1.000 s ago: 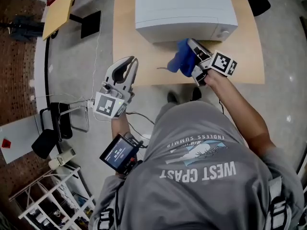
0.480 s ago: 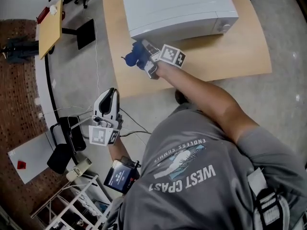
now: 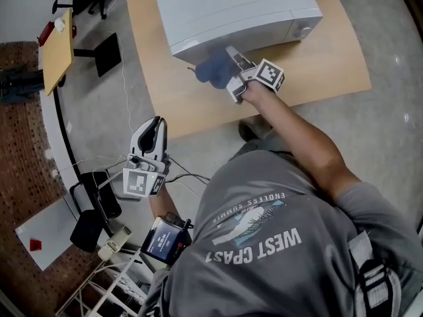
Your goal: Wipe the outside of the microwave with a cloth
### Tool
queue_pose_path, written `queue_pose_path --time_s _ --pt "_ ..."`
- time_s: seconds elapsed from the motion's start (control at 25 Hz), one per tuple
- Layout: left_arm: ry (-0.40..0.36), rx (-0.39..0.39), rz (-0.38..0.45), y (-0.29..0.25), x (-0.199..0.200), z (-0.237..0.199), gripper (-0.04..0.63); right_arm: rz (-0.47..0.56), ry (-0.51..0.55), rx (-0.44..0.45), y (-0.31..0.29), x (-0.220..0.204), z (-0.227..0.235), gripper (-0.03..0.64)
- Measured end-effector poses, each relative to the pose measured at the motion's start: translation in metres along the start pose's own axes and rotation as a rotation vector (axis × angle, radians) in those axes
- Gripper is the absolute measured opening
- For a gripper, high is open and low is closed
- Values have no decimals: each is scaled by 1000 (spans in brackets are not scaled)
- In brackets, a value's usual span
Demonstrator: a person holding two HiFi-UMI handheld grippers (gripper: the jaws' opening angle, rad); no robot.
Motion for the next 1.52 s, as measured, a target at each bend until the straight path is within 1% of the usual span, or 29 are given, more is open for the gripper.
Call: queue_pose_path --time_s 0.16,0.24,0.4,0.44,0.48,0.56,0.76,1.04,1.16,1.24,1.32,1.4,1.48,1.52 --pt "12 -23 -4 -5 -7 -3 51 65 30 -48 24 49 15 89" --pt "16 -31 -4 -7 -8 -4 51 153 27 -83 42 83 24 89" --pt "20 -59 1 -11 -8 -5 51 403 36 -176 93 167 38 89" --pt "22 -67 1 -13 -9 -5 51 440 55 -188 101 183 42 89" --pt "24 -75 2 -15 -10 -5 51 455 77 -194 105 193 47 88" --pt "24 -95 2 -22 -11 -3 51 451 96 -196 106 198 54 88" --pt "9 -146 4 -35 -7 5 51 466 79 -191 105 198 53 89" --pt "8 -154 5 -33 -8 5 51 461 73 -201 108 197 54 89" --pt "7 -161 9 -32 -8 7 51 461 76 -205 108 196 44 89" --pt "7 -166 16 -35 -8 7 51 438 89 -211 107 193 36 87" --pt "8 -164 22 -38 -10 5 51 384 133 -201 106 187 19 89" --pt "10 -161 36 -38 -9 3 51 320 217 -157 105 180 -17 89" --pt "12 -160 58 -34 -3 1 51 271 344 -82 103 181 -73 89" --pt "13 -158 70 -31 0 -1 51 253 428 -45 99 186 -103 89"
Point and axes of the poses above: the fingertips, and each gripper's own axes: y backward along the fingers, z to its right, x out of its top, the point moved 1 cm from there along y, backward along the fingers, and after that the axes turned 7 degrees about y, right-handed, at the moved point
